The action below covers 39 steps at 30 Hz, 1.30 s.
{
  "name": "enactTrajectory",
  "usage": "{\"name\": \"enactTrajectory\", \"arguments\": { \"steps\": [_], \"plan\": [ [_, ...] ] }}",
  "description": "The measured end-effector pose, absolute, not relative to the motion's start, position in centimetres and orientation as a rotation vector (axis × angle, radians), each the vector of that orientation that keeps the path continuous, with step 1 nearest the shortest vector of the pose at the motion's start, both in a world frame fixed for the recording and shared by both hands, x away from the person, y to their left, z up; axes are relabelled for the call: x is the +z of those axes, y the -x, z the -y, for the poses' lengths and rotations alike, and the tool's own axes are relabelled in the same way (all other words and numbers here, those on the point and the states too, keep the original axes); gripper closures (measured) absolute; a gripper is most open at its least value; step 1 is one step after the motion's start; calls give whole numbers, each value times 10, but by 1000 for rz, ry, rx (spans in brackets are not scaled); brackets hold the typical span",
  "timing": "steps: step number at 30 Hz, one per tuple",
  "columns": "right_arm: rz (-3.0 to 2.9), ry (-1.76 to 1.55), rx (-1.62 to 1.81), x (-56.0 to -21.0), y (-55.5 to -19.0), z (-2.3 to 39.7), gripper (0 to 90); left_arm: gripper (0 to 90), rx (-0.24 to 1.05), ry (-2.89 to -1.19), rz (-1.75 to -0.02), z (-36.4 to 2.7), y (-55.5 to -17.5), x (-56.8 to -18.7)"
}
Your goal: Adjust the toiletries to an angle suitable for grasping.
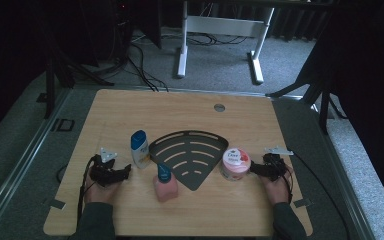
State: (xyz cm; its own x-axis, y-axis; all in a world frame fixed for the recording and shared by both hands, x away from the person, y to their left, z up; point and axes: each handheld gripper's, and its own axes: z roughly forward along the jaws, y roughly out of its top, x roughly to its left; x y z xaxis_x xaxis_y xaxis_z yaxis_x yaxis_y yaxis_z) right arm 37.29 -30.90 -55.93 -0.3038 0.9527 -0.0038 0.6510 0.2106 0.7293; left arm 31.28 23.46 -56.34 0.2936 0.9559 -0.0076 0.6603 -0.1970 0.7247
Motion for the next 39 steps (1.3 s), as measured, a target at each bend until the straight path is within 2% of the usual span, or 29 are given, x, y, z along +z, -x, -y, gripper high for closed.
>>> {"name": "enactTrajectory", "arguments": {
  "steps": [3, 8, 14, 19, 24, 31, 33, 39],
  "plan": [
    [-2034, -1483, 877, -559, -373, 309, 202, 346, 609, -1931, -1457, -234, -311, -562],
    [-2035, -1483, 878, -559, -373, 309, 202, 416, 585, -1916, -1466, -236, -309, -560],
    [-2036, -1481, 878, -559, -373, 309, 202, 426, 557, -1911, -1461, -237, -308, -558],
    [-2036, -1481, 878, -559, -373, 309, 202, 514, 542, -1912, -1427, -234, -299, -553],
    [-2036, -1481, 877, -559, -373, 309, 202, 550, 529, -1921, -1384, -231, -290, -548],
    [-2036, -1481, 877, -559, -373, 309, 202, 781, 463, -1957, -1273, -220, -273, -537],
    [-2036, -1481, 877, -559, -373, 309, 202, 876, 441, -1970, -1240, -217, -270, -534],
    [-2036, -1481, 877, -559, -373, 309, 202, 899, 422, -1991, -1169, -208, -267, -528]
  ]
}}
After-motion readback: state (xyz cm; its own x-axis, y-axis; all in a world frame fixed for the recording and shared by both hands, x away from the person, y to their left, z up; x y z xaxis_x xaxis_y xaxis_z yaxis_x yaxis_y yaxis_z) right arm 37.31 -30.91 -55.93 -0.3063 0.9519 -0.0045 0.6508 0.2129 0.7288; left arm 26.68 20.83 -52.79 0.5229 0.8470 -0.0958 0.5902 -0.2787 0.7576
